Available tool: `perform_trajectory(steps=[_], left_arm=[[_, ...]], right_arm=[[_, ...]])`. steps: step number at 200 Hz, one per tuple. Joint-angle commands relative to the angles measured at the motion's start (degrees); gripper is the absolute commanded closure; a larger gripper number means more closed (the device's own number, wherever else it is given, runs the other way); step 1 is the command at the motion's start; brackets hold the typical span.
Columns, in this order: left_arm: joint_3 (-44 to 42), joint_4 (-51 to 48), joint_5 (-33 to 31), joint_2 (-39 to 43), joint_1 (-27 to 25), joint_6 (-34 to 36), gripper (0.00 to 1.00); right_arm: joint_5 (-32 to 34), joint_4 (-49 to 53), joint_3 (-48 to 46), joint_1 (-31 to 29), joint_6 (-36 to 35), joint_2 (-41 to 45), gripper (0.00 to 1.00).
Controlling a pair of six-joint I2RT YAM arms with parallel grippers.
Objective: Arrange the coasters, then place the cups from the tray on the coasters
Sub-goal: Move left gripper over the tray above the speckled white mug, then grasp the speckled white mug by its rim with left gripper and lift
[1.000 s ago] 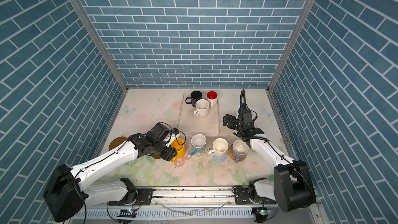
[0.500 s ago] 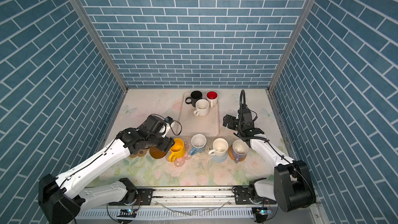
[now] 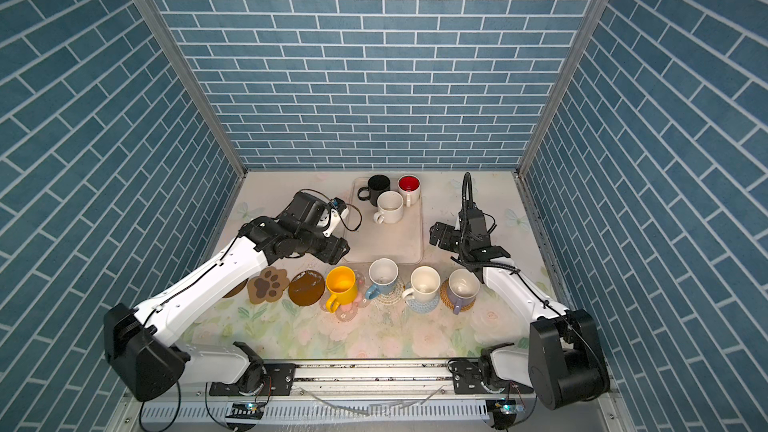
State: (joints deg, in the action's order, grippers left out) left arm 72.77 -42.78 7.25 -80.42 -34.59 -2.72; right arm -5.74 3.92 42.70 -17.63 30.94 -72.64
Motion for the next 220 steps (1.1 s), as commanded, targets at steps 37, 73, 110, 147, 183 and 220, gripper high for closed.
perform_trajectory(steps=[37,73,110,147,183,220], left_arm=[[11.6,3.0,4.9,-14.5,3.2,2.6,0.33],[18.8,3.2,5.2,-22.4,4.4,2.4,0.37],[24.9,4.0,4.0,-29.2,4.6,2.2,0.40],[29.2,4.6,4.9,-34.9,4.7,2.0,0.42],[33.5,4.2,4.4,-39.9,4.8,2.5,0.43],[35.7,5.0,4.9,-43.8,4.8,2.5,0.44]], right_arm=[[-0.8,2.9,3.1,-0.2,-3.8,1.0,0.03],[-0.6,3.1,3.6,-0.2,-4.6,-0.6,0.03],[-0.3,3.1,4.2,-0.2,-4.9,-1.9,0.03],[-0.4,2.8,4.3,-0.2,-5.4,-4.1,0.04],[-0.2,2.9,5.1,-0.2,-5.8,-5.7,0.04],[0.4,3.3,5.1,-0.2,-6.4,-5.9,0.03]])
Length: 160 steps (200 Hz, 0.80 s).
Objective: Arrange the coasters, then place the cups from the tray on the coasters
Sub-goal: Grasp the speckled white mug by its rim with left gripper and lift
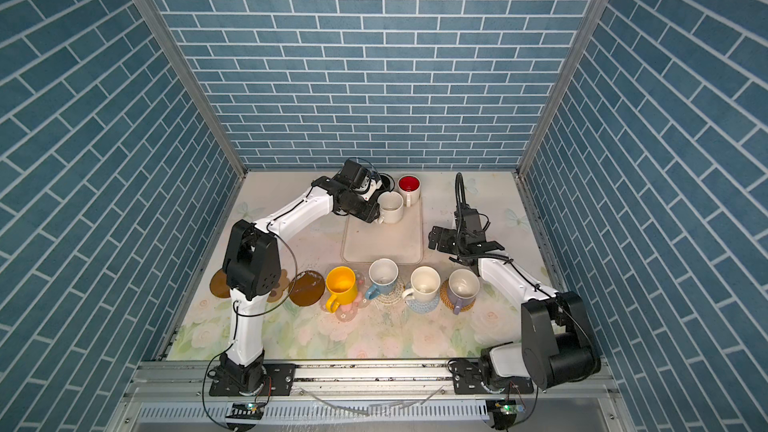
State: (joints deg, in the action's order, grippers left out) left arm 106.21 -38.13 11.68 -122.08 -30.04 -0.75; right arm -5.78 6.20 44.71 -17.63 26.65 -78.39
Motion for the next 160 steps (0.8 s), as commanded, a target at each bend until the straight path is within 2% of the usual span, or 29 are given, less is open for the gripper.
perform_trajectory(steps=[1,32,54,85,137,160], left_arm=[[2.4,0.4,0.5,-2.3,0.3,0.5,0.44],[3.9,1.1,1.1,-4.7,0.3,-0.2,0.48],[5.1,1.2,1.4,-6.1,0.3,-0.4,0.59],[6.3,1.2,1.3,-7.7,0.3,-0.6,0.61],[7.5,1.0,1.3,-9.4,0.3,-0.7,0.72],[7.5,1.2,1.4,-9.6,0.2,-0.8,0.81]], right_arm=[[0.4,1.0,3.1,-0.2,-2.1,-0.2,0.03],[0.4,1.2,3.1,-0.2,-2.4,-0.9,0.04],[0.4,1.3,3.1,-0.2,-2.5,-1.4,0.04],[0.4,1.3,3.1,-0.2,-2.5,-1.9,0.04],[0.4,0.6,2.7,-0.1,-2.5,-2.6,0.03],[0.4,0.6,2.7,-0.1,-2.4,-2.7,0.03]])
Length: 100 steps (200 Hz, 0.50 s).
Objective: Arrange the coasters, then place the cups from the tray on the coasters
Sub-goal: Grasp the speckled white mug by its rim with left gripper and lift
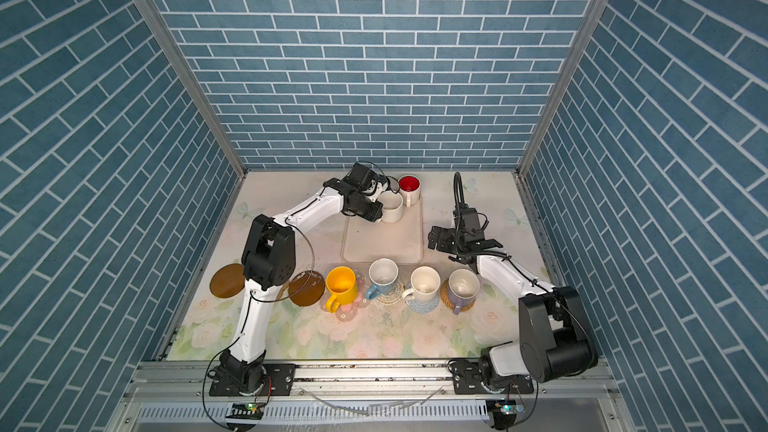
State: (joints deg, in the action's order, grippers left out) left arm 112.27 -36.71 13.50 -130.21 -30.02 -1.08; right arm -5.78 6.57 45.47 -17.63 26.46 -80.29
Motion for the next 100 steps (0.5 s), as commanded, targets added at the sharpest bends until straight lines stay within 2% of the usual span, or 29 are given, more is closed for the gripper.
perform_trajectory(steps=[1,39,100], left_arm=[[1.5,-0.2,-0.4,-1.4,0.2,-0.6,0.81],[1.2,-0.2,-0.4,-0.8,0.2,-0.5,0.94],[-0.4,0.4,-0.2,2.4,-0.1,-0.3,1.00]], right_arm=[[0.4,0.3,1.9,-0.1,-2.3,-0.8,0.03],[0.4,0.6,1.8,-0.1,-2.3,-0.4,0.03],[0.4,1.2,2.0,-0.1,-2.2,0.6,0.03]])
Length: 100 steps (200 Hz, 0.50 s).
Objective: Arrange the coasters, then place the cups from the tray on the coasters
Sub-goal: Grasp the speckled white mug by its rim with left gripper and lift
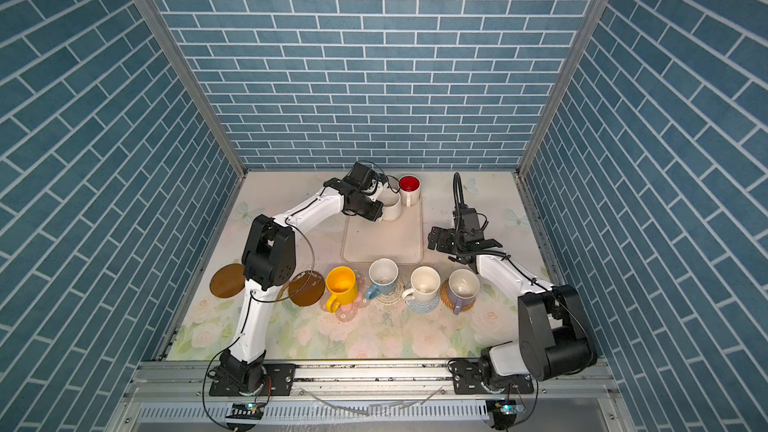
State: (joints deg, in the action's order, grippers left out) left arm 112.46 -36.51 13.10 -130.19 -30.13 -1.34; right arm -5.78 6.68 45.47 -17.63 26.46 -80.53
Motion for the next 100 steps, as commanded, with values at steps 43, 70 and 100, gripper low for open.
perform_trajectory(steps=[43,70,100], left_arm=[[-1.6,0.0,-0.2,5.4,-0.7,0.0,1.00],[-2.8,0.1,-0.7,8.2,-1.1,-0.7,1.00],[-4.9,0.2,-1.1,12.0,-1.5,-1.1,1.00]], right_arm=[[0.4,2.0,2.0,-0.1,-2.1,2.7,0.03],[0.4,2.9,2.2,-0.1,-2.0,4.1,0.03],[0.4,3.1,2.1,-0.2,-1.8,5.6,0.04]])
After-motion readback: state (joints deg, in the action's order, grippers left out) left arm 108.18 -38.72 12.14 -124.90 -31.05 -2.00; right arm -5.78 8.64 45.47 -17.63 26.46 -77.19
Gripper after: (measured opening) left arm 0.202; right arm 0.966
